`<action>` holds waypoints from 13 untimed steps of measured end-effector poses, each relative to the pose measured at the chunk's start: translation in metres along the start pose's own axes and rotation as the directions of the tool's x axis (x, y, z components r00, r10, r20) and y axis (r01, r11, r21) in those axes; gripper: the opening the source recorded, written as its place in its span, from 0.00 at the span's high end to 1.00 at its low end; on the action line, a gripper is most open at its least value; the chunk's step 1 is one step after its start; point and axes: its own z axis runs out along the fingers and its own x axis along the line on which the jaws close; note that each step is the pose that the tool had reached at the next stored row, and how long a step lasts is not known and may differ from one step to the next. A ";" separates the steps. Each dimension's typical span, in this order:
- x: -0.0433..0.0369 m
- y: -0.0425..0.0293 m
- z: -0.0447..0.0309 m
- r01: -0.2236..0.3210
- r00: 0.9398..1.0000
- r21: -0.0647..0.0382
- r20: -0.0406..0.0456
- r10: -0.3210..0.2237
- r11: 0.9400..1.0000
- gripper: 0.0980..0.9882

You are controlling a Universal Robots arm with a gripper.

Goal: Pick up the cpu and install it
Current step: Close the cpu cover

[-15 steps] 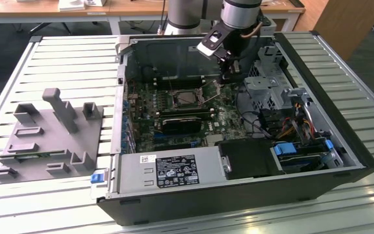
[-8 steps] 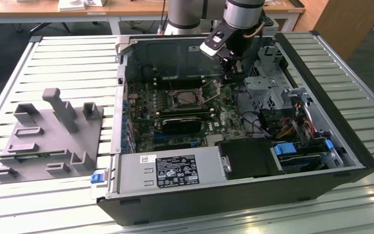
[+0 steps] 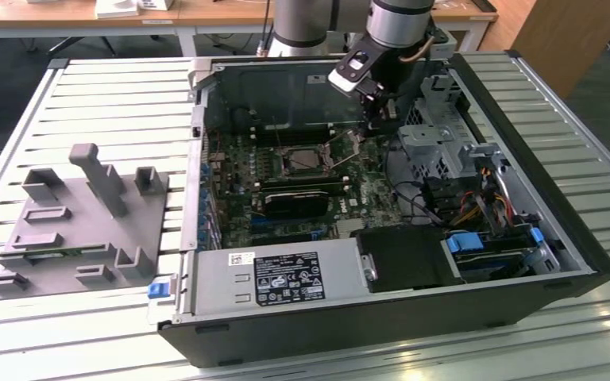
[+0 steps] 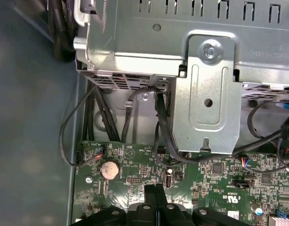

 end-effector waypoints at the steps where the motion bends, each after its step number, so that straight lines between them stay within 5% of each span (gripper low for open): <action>1: 0.0000 0.0004 0.0004 0.000 1.000 0.000 0.000 0.000 1.000 0.99; 13: 0.0001 -0.0020 0.0112 0.000 1.000 0.002 0.000 0.000 1.000 0.99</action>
